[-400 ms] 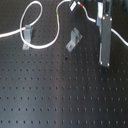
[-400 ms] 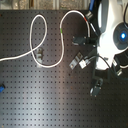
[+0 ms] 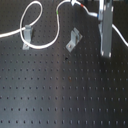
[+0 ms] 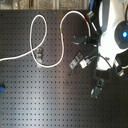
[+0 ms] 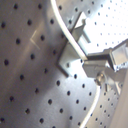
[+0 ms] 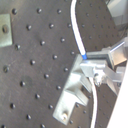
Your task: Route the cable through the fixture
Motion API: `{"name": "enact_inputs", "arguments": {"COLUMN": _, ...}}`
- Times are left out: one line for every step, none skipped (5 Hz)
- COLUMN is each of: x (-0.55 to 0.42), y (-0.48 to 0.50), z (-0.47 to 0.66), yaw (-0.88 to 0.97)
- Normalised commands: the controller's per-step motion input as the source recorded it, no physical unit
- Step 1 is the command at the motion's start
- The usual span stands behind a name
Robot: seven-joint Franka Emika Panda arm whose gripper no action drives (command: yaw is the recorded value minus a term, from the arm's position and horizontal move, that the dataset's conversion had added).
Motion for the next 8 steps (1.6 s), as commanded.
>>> {"name": "enact_inputs", "arguments": {"x": -0.024, "y": 0.006, "z": -0.34, "yaw": 0.11}}
{"name": "enact_inputs", "arguments": {"x": 0.005, "y": 0.023, "z": 0.0, "yaw": 0.0}}
{"name": "enact_inputs", "arguments": {"x": -0.112, "y": 0.437, "z": 0.22, "yaw": -0.05}}
{"name": "enact_inputs", "arguments": {"x": 0.021, "y": 0.385, "z": 0.28, "yaw": -0.16}}
{"name": "enact_inputs", "arguments": {"x": 0.017, "y": 0.115, "z": 0.39, "yaw": -0.32}}
{"name": "enact_inputs", "arguments": {"x": -0.001, "y": 0.006, "z": 0.37, "yaw": -0.4}}
{"name": "enact_inputs", "arguments": {"x": -0.089, "y": 0.005, "z": 0.15, "yaw": -0.23}}
{"name": "enact_inputs", "arguments": {"x": -0.228, "y": 0.058, "z": 0.29, "yaw": -0.16}}
